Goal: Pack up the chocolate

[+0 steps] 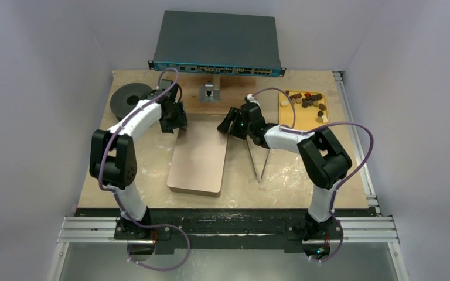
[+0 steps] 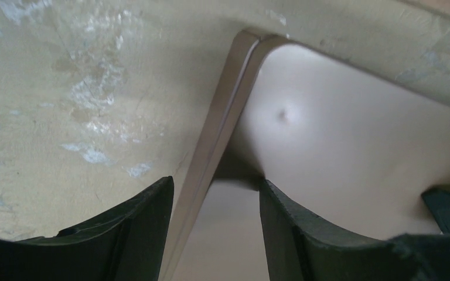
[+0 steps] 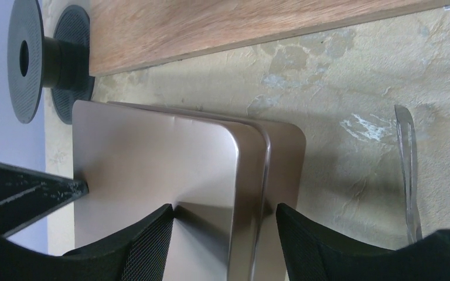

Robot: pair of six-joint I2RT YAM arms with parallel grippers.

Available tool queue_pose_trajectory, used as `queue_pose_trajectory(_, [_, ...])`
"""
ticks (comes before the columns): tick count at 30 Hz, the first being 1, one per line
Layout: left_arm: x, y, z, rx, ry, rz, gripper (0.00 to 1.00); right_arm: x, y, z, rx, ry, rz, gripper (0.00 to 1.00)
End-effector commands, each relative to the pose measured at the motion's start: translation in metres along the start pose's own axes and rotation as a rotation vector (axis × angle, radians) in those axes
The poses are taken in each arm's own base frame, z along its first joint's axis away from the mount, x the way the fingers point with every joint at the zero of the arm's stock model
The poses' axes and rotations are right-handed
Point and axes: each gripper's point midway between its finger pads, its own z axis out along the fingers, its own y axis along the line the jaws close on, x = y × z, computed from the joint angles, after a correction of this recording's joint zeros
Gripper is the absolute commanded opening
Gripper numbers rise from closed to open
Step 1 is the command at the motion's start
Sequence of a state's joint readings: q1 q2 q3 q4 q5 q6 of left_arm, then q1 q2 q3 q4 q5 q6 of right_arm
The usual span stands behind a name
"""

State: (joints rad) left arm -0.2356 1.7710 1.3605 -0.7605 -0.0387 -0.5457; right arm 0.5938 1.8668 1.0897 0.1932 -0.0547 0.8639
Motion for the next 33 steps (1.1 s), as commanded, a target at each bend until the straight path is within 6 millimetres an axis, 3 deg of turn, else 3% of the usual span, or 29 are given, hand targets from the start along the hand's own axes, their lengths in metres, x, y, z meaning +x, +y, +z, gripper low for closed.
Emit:
queue_pose_trajectory(1, [-0.03, 0.0, 0.005, -0.035, -0.078, -0.008, 0.55, -0.01, -0.019, 0.005, 0.101, -0.03, -0.051, 0.63])
queue_pose_trajectory(4, [-0.026, 0.01, 0.016, -0.097, -0.064, -0.033, 0.55, -0.011, -0.02, 0.006, 0.108, -0.036, -0.047, 0.59])
queue_pose_trajectory(10, [-0.017, 0.024, 0.032, -0.167, -0.037, -0.035, 0.54, -0.02, -0.025, 0.017, 0.152, -0.055, -0.047, 0.6])
queue_pose_trajectory(15, [-0.013, 0.033, 0.042, -0.21, -0.019, -0.059, 0.54, -0.01, -0.05, 0.028, 0.245, -0.033, -0.052, 0.56])
queue_pose_trajectory(19, [-0.014, 0.034, 0.042, -0.217, -0.013, -0.071, 0.53, 0.012, -0.073, 0.028, 0.301, 0.01, -0.033, 0.44])
queue_pose_trajectory(22, [-0.012, 0.034, 0.042, -0.225, 0.003, -0.083, 0.53, 0.031, -0.078, 0.028, 0.32, 0.049, -0.039, 0.36])
queue_pose_trajectory(27, [-0.002, 0.029, 0.039, -0.188, 0.029, -0.086, 0.51, 0.076, -0.056, 0.027, 0.298, 0.1, -0.104, 0.34])
queue_pose_trajectory(33, [0.024, 0.018, 0.033, -0.095, 0.07, -0.066, 0.49, 0.125, -0.038, 0.003, 0.228, 0.173, -0.117, 0.33])
